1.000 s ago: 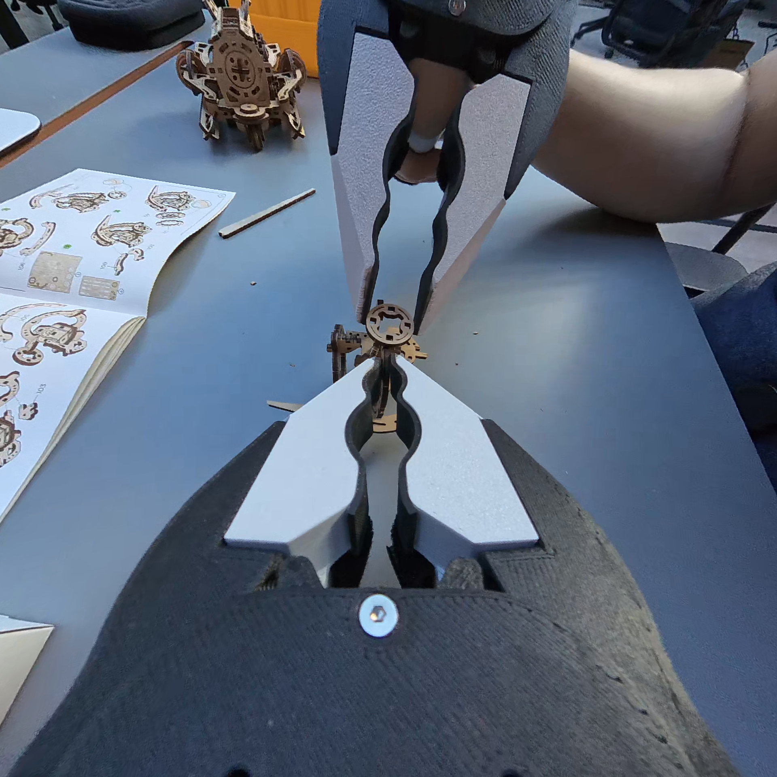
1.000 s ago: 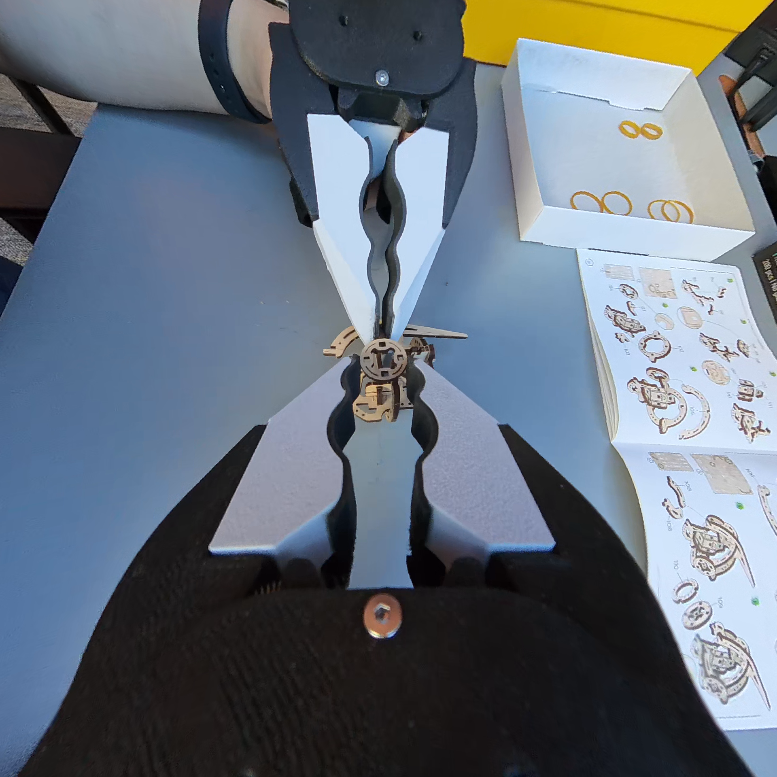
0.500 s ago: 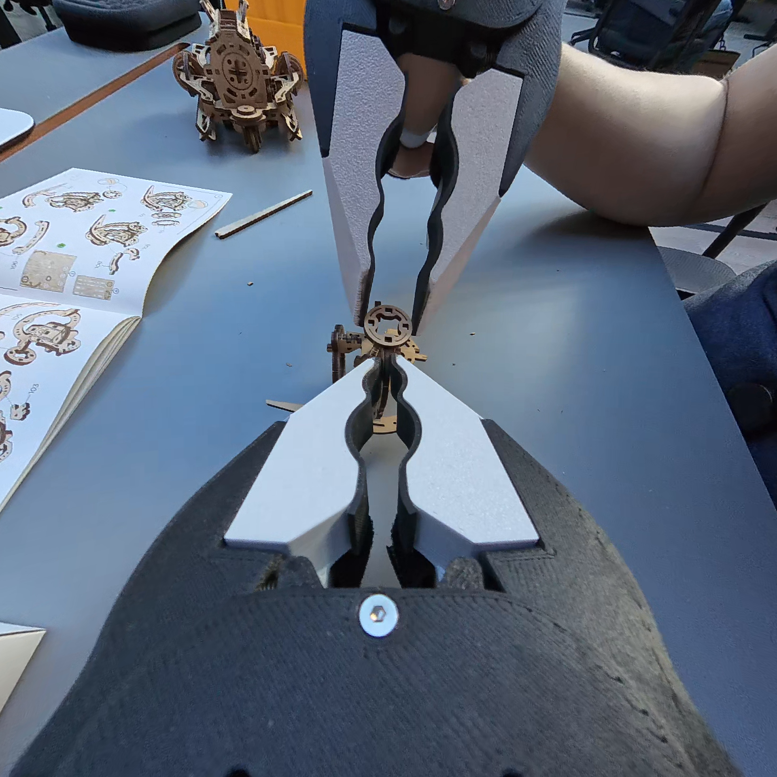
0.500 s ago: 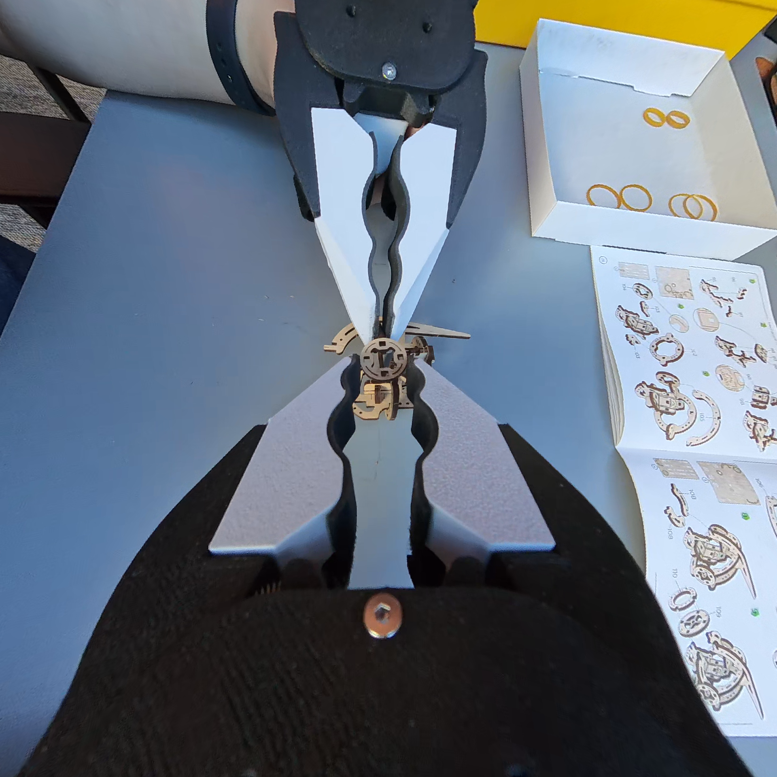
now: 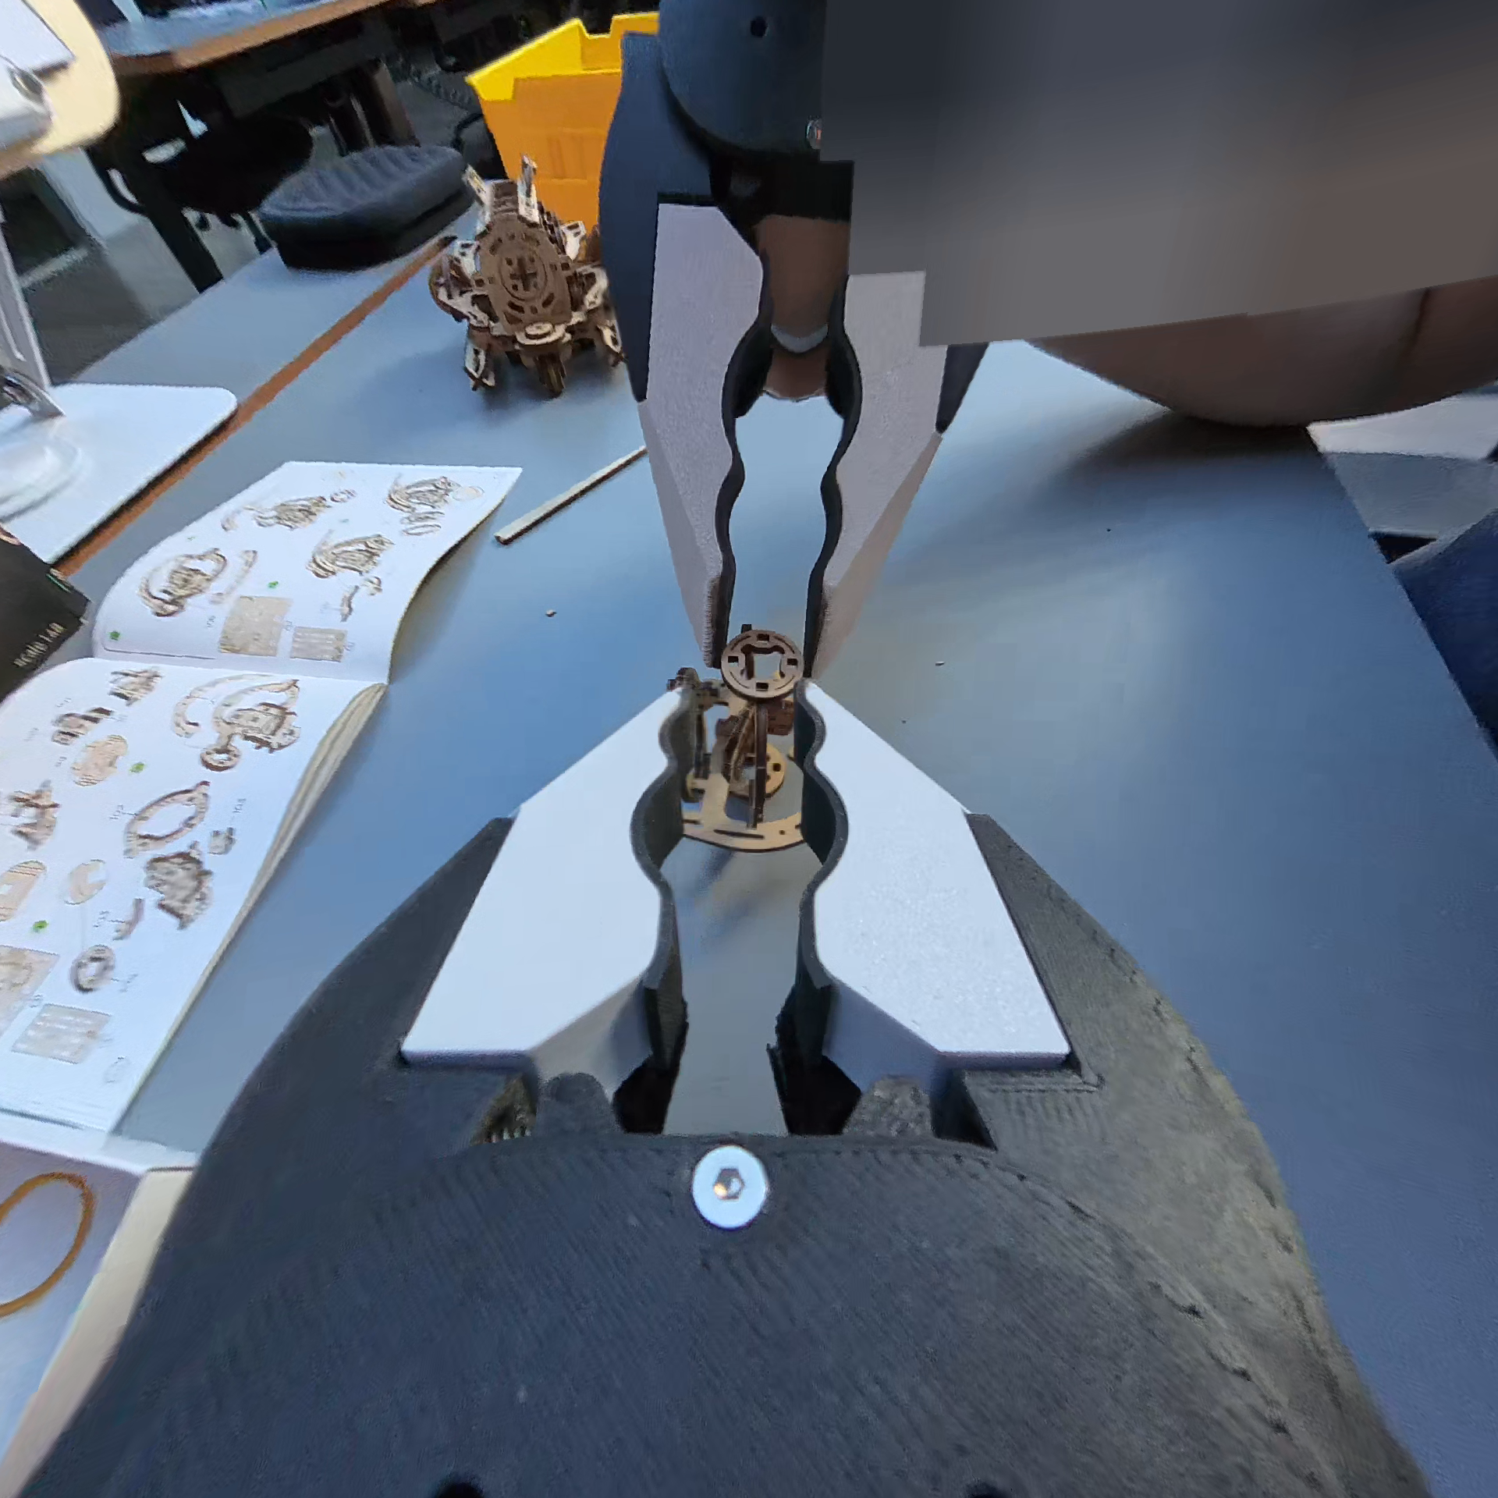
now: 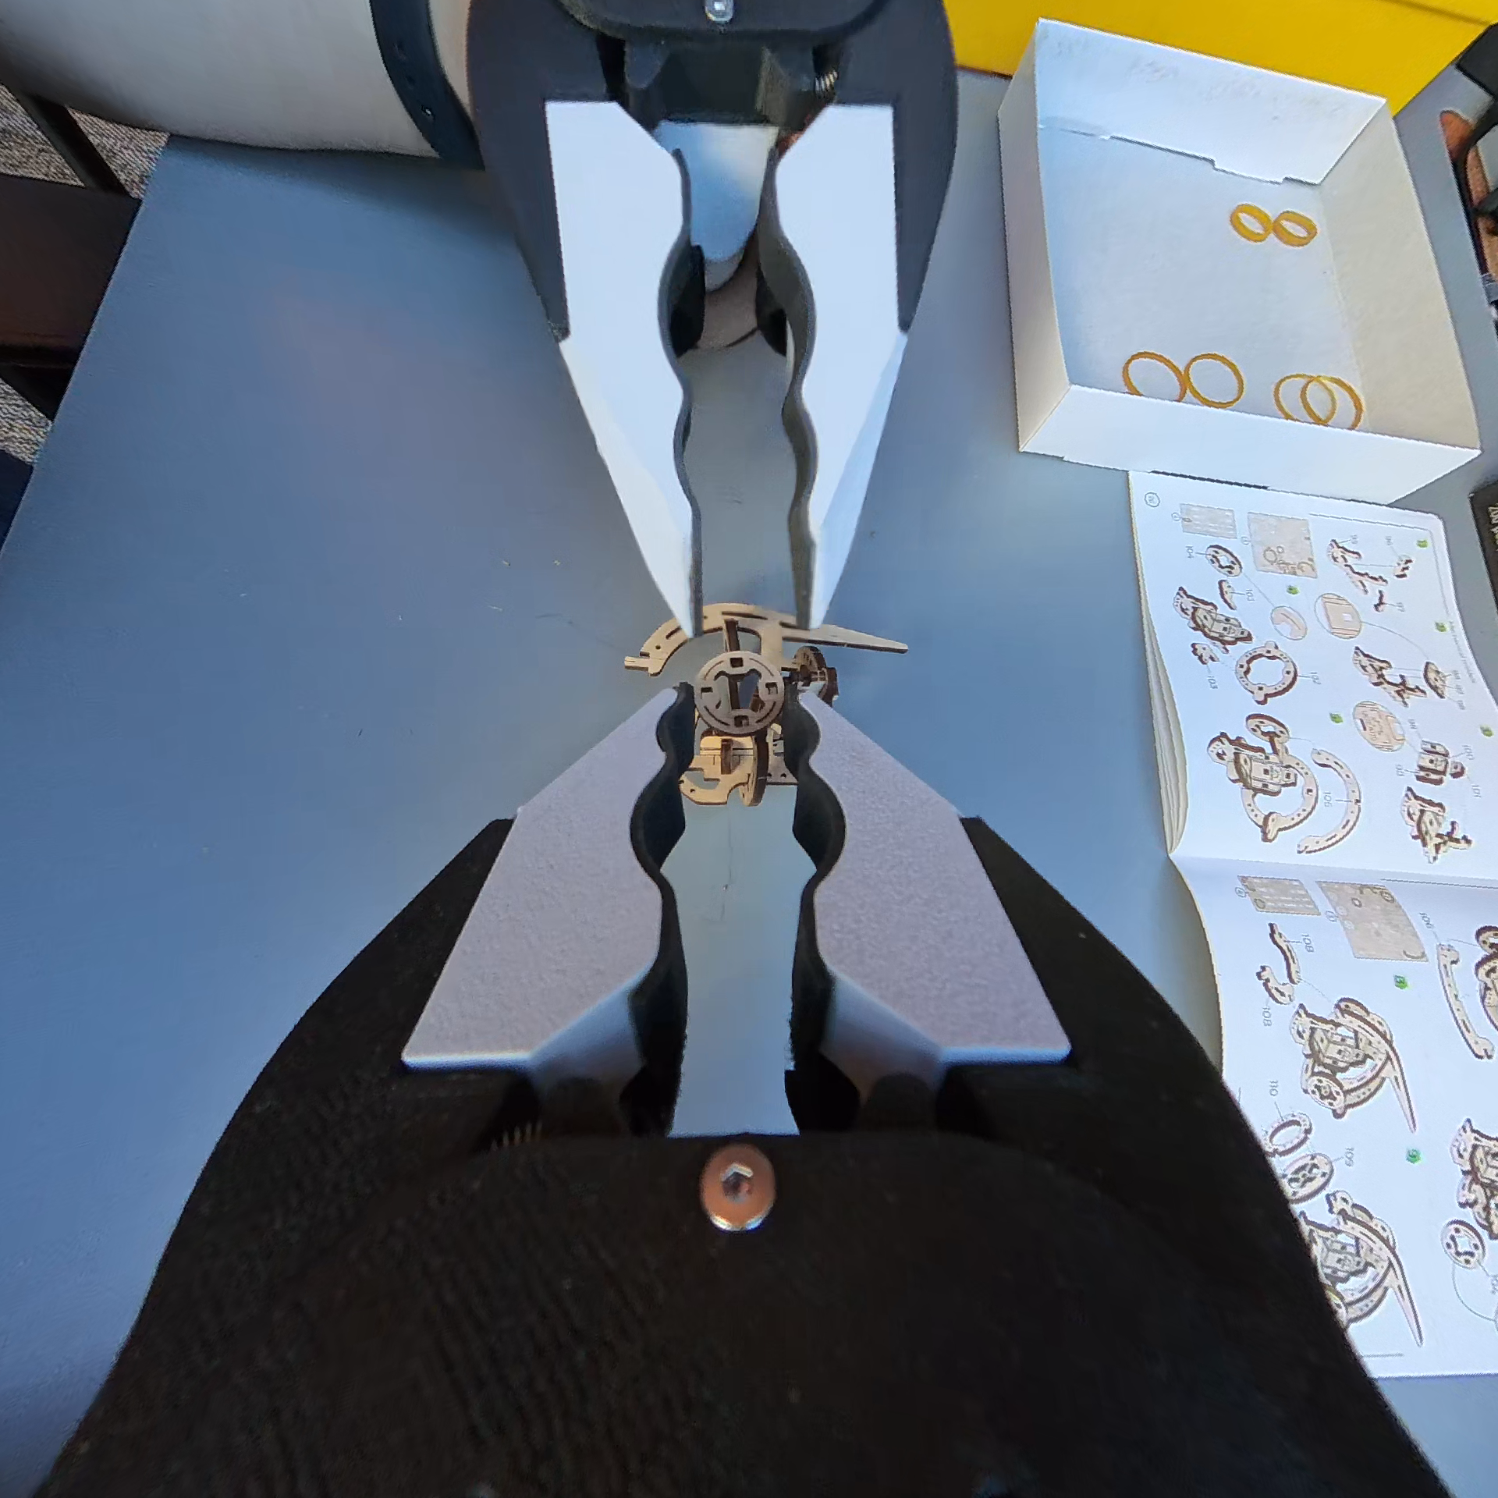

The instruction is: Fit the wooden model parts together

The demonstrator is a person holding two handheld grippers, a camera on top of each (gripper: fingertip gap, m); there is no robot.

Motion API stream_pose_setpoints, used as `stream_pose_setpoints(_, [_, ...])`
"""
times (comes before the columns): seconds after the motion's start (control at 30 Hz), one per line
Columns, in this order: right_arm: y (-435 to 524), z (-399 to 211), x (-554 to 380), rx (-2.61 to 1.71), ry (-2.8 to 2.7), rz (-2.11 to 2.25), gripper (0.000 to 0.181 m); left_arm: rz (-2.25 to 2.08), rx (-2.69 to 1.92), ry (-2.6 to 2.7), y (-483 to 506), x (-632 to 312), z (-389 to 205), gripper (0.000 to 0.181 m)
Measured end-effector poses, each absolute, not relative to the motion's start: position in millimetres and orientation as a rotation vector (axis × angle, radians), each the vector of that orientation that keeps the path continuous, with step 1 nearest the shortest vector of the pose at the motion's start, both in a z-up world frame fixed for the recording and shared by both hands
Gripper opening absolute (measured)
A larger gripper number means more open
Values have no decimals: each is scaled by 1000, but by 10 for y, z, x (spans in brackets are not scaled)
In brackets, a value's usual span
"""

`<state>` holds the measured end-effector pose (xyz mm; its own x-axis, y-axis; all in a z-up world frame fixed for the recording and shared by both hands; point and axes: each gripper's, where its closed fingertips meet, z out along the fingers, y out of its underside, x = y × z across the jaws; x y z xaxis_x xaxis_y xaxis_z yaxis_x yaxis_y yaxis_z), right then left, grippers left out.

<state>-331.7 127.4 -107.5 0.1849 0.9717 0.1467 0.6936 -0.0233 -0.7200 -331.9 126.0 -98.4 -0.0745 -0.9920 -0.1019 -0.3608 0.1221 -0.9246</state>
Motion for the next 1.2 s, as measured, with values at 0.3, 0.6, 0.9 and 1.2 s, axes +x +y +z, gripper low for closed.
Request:
stream_pose_setpoints(0.3, [1277, -1073, -3331, -1785, -1565, 540, 21, -312, -970, 1655, 1231, -3287, -935, 19])
stream_pose_setpoints(0.6, [1274, -1073, -3334, -1786, -1567, 545, 21, 48, -805, 1726, 1310, -3280, -1099, 21])
stream_pose_setpoints(0.9, [1285, -1074, -3328, -1794, -1561, 549, 21, 186, -670, 1693, 1309, -3230, -1107, 12])
stream_pose_setpoints(1.2, [1287, -1072, -3335, -1793, -1563, 551, 21, 234, -637, 1685, 1313, -3226, -1105, 13])
